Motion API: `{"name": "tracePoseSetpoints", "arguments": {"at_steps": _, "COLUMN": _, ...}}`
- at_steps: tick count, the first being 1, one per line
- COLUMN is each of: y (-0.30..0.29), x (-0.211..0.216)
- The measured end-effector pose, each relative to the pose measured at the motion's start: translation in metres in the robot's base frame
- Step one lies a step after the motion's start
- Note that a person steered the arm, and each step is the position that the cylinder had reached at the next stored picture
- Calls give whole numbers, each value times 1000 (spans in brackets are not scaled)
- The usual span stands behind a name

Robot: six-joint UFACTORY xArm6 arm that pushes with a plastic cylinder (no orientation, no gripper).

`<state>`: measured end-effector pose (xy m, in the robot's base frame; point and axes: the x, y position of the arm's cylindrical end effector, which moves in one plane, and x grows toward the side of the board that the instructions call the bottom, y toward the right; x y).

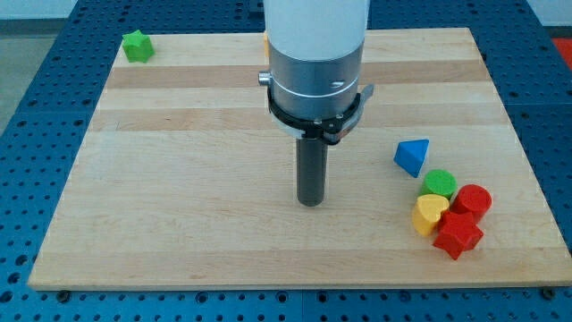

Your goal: Slide the blue triangle to the parallel right of the blue cube

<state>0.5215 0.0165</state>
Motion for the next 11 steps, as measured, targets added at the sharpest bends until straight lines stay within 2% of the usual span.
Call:
{"name": "tracePoseSetpoints", "arguments": {"at_steps": 5, "y": 130, "x": -26}}
{"name": "tracePoseSetpoints", "arguments": {"at_steps": 8, "y": 137, "x": -49}}
{"name": "tracePoseSetpoints", "arguments": {"at_steps": 11, "y": 137, "x": -102}}
